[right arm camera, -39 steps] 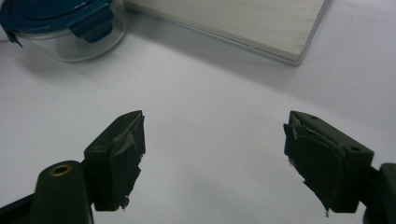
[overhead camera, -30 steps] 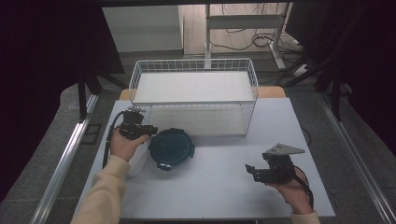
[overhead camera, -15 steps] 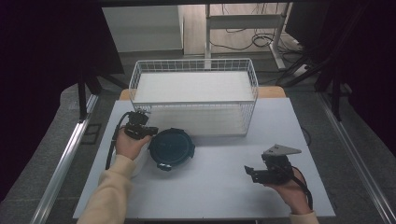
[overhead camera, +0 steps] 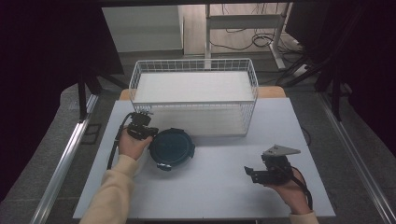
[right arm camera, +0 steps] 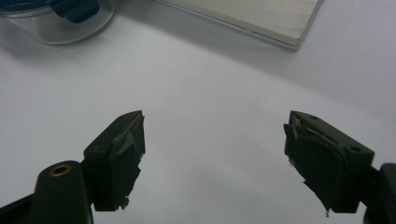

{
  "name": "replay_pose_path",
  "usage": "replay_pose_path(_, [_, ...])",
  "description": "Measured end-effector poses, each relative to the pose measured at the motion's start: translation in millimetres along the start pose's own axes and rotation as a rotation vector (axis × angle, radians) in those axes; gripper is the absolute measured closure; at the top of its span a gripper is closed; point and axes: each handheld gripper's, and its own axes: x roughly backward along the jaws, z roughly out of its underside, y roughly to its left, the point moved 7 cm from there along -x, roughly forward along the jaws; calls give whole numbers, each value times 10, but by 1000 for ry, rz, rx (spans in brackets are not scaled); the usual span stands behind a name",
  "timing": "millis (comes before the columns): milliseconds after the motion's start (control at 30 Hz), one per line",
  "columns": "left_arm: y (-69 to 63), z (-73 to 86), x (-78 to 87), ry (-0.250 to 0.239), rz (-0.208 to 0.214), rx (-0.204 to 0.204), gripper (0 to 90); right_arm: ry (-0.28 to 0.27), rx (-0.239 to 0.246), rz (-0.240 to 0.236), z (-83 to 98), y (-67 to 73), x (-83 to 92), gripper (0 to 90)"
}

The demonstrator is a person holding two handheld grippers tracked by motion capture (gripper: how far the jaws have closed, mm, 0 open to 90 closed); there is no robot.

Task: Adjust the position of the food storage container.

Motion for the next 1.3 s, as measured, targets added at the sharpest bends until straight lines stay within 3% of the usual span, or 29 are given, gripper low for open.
replay_pose_path(267, [26, 31, -67, 35, 4, 16, 898, 12, 0, -1, 15, -2, -20, 200])
replay_pose_path(367, [41, 44, -88, 32, 27, 30, 900, 16, 0, -3, 22, 5, -34, 200])
replay_pose_path(600, [10, 59, -79, 37, 40, 17, 900, 21, 2, -5, 19, 10, -58, 199])
replay_pose_path(733, [-37, 73, -95, 42, 54, 12, 900, 23, 3, -6, 17, 21, -71, 199])
replay_pose_path(767, [-73, 67, -100, 43, 53, -13, 900, 26, 7, -7, 17, 33, -80, 199])
replay_pose_path(867, [-156, 62, -111, 39, 68, -8, 900, 28, 12, -10, 16, 50, -91, 199])
replay_pose_path(1033, [-242, 69, -108, 48, 82, -43, 900, 29, 12, -10, 18, 47, -88, 199])
replay_pose_path(1167, [-300, 91, -94, 64, 95, -40, 900, 27, 10, -7, 20, 42, -94, 199])
replay_pose_path(1300, [-410, 129, -72, 74, 116, -71, 900, 25, 12, -9, 15, 51, -100, 199])
